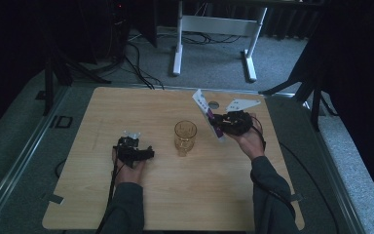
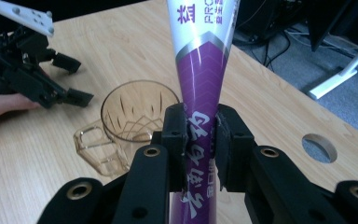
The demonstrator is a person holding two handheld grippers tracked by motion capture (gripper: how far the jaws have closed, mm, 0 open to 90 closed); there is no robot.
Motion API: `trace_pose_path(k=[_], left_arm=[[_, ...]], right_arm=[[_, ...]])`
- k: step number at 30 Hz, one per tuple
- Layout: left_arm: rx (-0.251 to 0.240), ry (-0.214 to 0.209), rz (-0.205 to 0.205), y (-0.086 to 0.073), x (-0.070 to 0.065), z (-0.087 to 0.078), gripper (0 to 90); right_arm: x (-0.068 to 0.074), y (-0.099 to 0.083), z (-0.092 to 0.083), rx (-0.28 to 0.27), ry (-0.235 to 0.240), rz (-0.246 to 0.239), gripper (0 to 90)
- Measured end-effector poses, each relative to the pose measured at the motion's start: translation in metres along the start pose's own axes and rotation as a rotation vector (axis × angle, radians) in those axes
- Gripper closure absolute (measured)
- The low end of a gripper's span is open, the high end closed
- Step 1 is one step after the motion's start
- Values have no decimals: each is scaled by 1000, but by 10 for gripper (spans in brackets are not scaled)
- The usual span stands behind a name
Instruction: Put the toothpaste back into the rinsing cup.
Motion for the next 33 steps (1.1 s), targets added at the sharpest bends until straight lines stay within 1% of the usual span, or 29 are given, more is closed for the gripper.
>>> trace_pose_path(k=[9, 12, 15, 20, 28, 33], left_arm=[[-1, 0, 0, 0, 0, 0, 35], [-1, 0, 0, 0, 0, 0, 35], [-1, 0, 0, 0, 0, 0, 35], [0, 0, 0, 0, 0, 0, 35], [0, 0, 0, 0, 0, 0, 35], [0, 0, 0, 0, 0, 0, 36]], right_arm=[[1, 6, 7, -33, 1, 15, 759], [3, 9, 9, -43, -2, 5, 760], [4, 12, 10, -41, -10, -6, 759], [4, 17, 12, -41, -10, -11, 759], [5, 23, 14, -66, -18, -2, 760], [9, 30, 16, -73, -10, -1, 760]])
Point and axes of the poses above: each handheld gripper's, and its own axes: z roughly forward along the jaws, y roughly out of its top, x roughly to its left, the point moved 1 cm from there along z, roughly forward along the jaws, and after that the axes turned 7 degrees about -z, right-handed, at the moved point
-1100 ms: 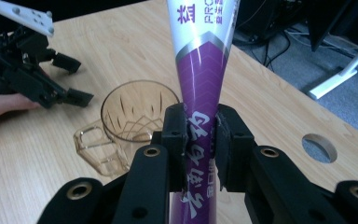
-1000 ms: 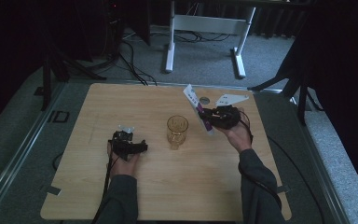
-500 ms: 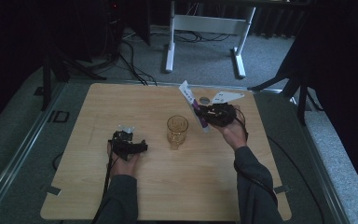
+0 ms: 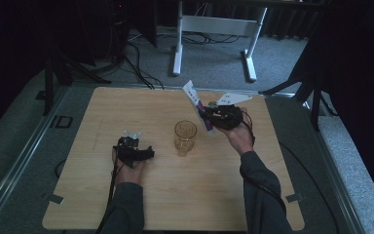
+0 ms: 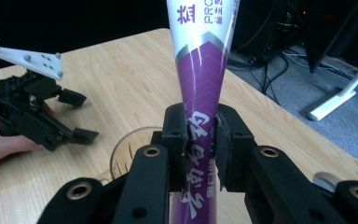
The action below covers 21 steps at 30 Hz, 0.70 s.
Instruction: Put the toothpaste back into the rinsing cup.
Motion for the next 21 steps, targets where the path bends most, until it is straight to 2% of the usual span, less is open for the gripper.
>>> trace_pose_path(k=[13, 21], left_arm=[[1, 0, 1, 0, 0, 0, 35], [1, 0, 0, 0, 0, 0, 36]], right_arm=[[10, 18, 13, -31, 25, -7, 759], [15, 21, 23, -35, 40, 1, 759]])
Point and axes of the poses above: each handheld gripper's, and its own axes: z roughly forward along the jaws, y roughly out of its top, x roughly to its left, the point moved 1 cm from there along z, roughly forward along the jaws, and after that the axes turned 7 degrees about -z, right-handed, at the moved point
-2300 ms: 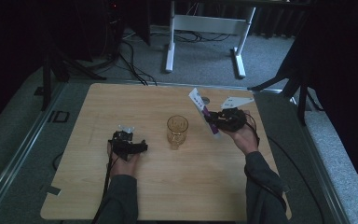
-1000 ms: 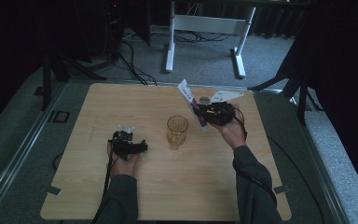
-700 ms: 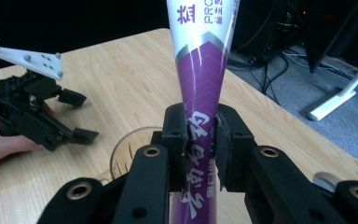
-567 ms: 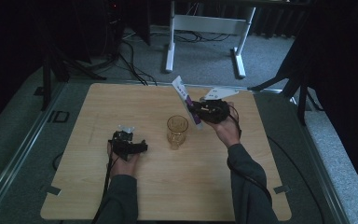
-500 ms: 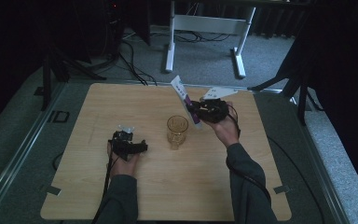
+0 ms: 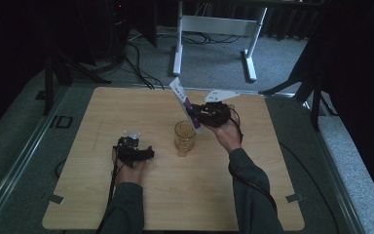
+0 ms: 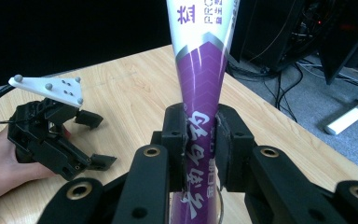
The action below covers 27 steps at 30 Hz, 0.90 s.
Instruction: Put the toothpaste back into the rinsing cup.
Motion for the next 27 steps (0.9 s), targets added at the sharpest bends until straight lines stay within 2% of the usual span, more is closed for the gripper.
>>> trace_pose_path(k=[13, 17, 27], left_arm=[[0, 0, 0, 0, 0, 0, 36], [0, -1, 1, 0, 0, 0, 36], [-2, -3, 4, 0, 0, 0, 36]], right_arm=[[7, 5, 11, -30, 2, 24, 759], [9, 4, 16, -20, 5, 16, 759], [11, -7, 32, 12, -18, 39, 758]])
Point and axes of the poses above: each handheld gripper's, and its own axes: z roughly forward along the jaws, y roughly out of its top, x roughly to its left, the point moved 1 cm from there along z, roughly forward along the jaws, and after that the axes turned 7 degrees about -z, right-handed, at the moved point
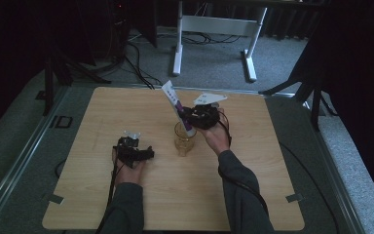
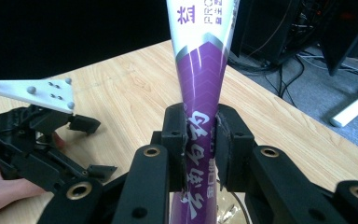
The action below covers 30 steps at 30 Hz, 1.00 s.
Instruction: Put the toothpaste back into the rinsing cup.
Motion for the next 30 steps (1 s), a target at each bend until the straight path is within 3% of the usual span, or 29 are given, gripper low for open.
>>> trace_pose_path(k=[16, 30], left_arm=[[-2, -1, 0, 0, 0, 0, 36], [-2, -1, 1, 0, 0, 0, 36]], right_arm=[[5, -16, 16, 46, -8, 10, 755], [4, -32, 18, 82, -7, 19, 748]])
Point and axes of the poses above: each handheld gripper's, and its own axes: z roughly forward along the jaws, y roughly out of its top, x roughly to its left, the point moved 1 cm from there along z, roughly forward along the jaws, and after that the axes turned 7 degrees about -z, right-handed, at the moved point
